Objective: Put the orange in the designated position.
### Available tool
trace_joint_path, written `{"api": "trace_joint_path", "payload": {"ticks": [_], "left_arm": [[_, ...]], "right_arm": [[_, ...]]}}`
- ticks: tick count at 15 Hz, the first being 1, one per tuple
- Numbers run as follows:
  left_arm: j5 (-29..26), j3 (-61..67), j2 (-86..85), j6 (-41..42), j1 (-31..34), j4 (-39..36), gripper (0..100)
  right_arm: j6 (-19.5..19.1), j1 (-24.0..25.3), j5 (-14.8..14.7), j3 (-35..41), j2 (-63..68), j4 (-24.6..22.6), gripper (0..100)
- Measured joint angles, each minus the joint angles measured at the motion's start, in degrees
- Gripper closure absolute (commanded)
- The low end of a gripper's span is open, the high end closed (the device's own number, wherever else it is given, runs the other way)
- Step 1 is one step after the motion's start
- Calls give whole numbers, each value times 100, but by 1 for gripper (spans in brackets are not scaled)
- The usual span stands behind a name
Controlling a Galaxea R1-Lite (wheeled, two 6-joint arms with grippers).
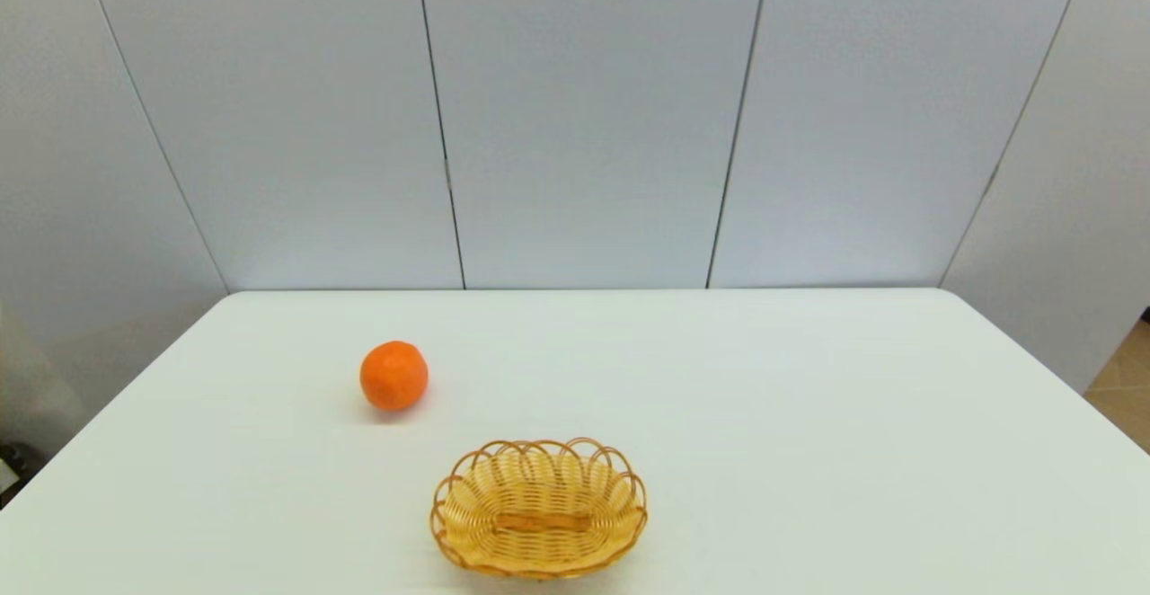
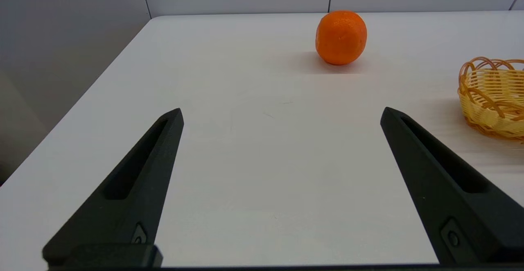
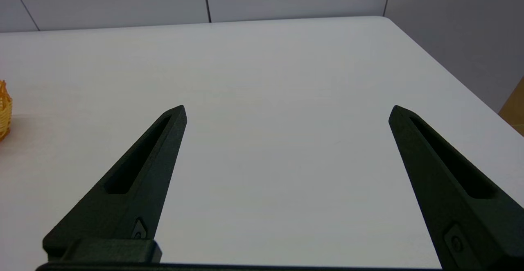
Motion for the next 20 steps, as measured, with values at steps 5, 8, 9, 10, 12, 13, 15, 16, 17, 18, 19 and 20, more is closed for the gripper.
{"api": "trace_joint_path", "payload": {"ticks": [5, 8, 9, 10, 12, 13, 15, 16, 17, 18, 19, 20], "left_arm": [[-2, 0, 0, 0, 0, 0, 0], [0, 0, 0, -2, 0, 0, 0], [-2, 0, 0, -2, 0, -2, 0], [-2, 0, 0, 0, 0, 0, 0], [-2, 0, 0, -5, 0, 0, 0], [-2, 0, 0, -2, 0, 0, 0], [0, 0, 0, -5, 0, 4, 0], [0, 0, 0, -2, 0, 6, 0], [5, 0, 0, 32, 0, 20, 0], [-9, -10, 0, 54, 0, 21, 0], [-24, -55, 15, 84, 0, 34, 0], [-26, -162, 65, 150, 0, 20, 0]], "right_arm": [[-2, 0, 2, 0, 0, 1, 0], [1, 0, 0, 0, 0, -2, 0], [0, 0, 0, 0, 0, 0, 0], [0, 0, 0, 0, 0, 0, 0], [0, 0, 0, 0, 0, 0, 0], [0, 0, 2, 0, 0, -2, 0], [1, 0, 0, 0, 0, 0, 0], [0, 0, 2, 0, 0, -2, 0], [-2, 0, 0, 0, 0, 0, 0], [-2, 0, 0, 0, 0, 0, 0], [-2, 0, 0, 0, 0, 1, 0], [-5, 0, 0, 0, 0, 1, 0]]}}
